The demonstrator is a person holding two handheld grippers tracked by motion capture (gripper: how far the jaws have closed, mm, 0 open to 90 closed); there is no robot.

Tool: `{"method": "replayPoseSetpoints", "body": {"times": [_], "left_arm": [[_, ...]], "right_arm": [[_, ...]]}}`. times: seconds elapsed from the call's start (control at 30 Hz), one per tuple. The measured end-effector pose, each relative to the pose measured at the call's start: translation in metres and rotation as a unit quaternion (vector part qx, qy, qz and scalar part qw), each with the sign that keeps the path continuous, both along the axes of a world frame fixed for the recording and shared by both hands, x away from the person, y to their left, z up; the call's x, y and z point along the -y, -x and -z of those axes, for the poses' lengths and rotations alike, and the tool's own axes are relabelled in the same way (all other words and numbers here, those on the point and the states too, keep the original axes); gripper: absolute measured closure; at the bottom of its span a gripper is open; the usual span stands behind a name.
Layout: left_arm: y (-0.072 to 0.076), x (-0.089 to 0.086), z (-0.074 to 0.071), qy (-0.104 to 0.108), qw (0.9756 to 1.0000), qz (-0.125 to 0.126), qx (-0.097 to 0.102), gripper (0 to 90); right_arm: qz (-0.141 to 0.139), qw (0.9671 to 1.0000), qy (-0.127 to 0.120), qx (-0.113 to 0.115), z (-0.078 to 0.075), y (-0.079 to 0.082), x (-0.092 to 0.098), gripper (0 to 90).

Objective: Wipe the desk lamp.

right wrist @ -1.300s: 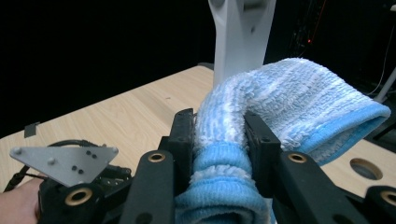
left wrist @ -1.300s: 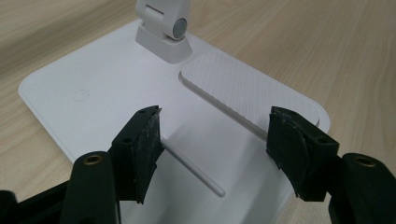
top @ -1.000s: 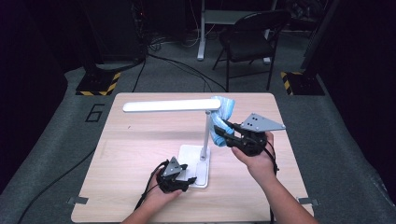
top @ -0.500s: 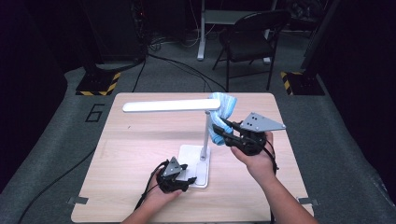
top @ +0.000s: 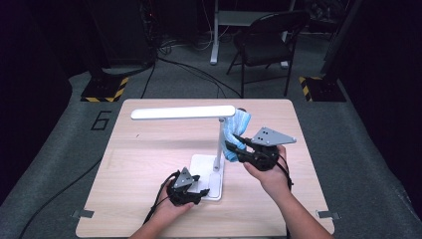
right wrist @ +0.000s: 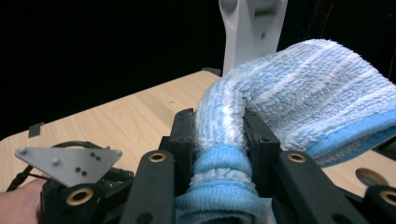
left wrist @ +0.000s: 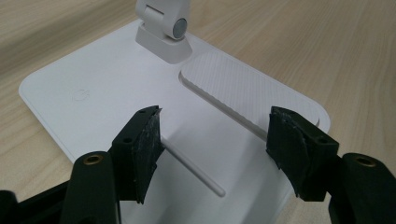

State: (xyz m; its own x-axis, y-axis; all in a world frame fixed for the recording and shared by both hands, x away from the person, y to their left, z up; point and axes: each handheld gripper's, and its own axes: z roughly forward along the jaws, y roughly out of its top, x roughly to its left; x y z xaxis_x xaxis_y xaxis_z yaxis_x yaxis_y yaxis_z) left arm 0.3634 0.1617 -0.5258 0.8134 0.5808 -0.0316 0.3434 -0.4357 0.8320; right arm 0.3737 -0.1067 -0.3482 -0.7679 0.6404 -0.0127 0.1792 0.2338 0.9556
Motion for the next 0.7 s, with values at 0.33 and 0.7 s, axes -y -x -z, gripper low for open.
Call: {"method": "replayPoseSetpoints", "body": {"times": [0.33, 0.7], "left_arm": [[0.000, 0.000, 0.000, 0.002, 1.0000, 0.000, -0.003, 34.9], [0.000, 0.000, 0.000, 0.002, 1.0000, 0.000, -0.002, 34.9]], "right_arm": [[0.001, 0.9998, 0.009, -0.017, 0.030, -0.002, -0.003, 68.5], [0.003, 0.9993, 0.009, -0.037, 0.061, -0.003, -0.004, 68.6]]}}
